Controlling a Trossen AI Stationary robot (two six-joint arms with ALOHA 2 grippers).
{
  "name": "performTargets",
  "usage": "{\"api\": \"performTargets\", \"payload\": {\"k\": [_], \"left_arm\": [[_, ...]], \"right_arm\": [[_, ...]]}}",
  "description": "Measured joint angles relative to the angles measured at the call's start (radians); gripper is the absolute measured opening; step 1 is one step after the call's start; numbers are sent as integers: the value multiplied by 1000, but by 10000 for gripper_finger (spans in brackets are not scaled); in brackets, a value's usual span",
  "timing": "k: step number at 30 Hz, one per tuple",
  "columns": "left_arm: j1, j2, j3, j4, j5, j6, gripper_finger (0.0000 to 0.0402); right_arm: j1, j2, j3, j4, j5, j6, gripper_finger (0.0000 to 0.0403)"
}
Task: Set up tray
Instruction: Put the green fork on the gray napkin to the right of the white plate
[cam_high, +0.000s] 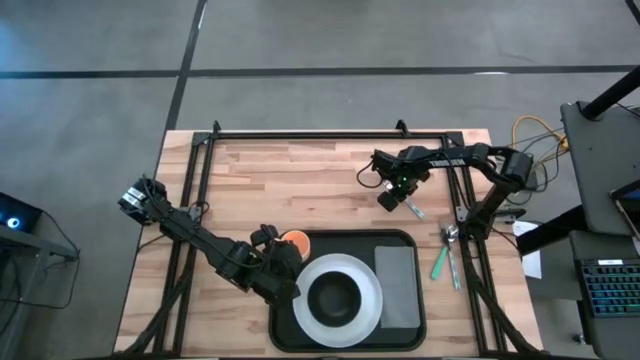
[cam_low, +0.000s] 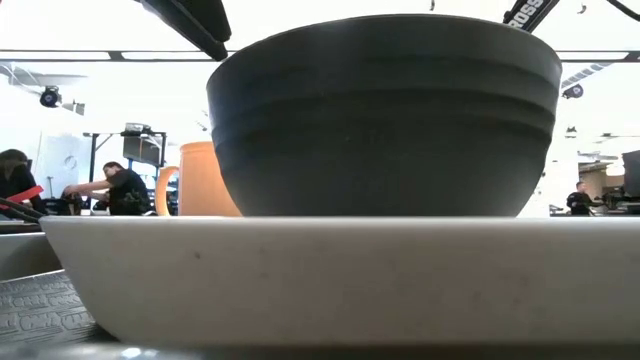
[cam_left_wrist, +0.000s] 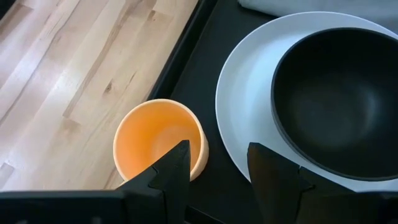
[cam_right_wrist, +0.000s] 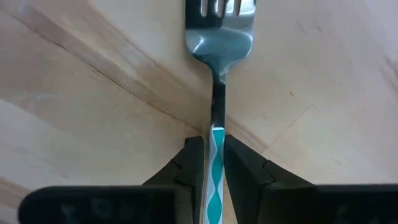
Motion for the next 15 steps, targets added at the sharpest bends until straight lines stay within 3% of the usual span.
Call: {"api": "performTargets", "payload": {"k": [4, 7, 15], "left_arm": [[0, 0, 0, 0, 0, 0, 141], [0, 0, 0, 0, 0, -3, 141], [-1, 0, 0, 0, 1, -19, 141]], "right_arm": [[1, -1, 0, -1, -19, 18, 35], [16, -24, -3, -3, 37, 102, 18], [117, -212, -3, -60, 64, 303, 15]]}}
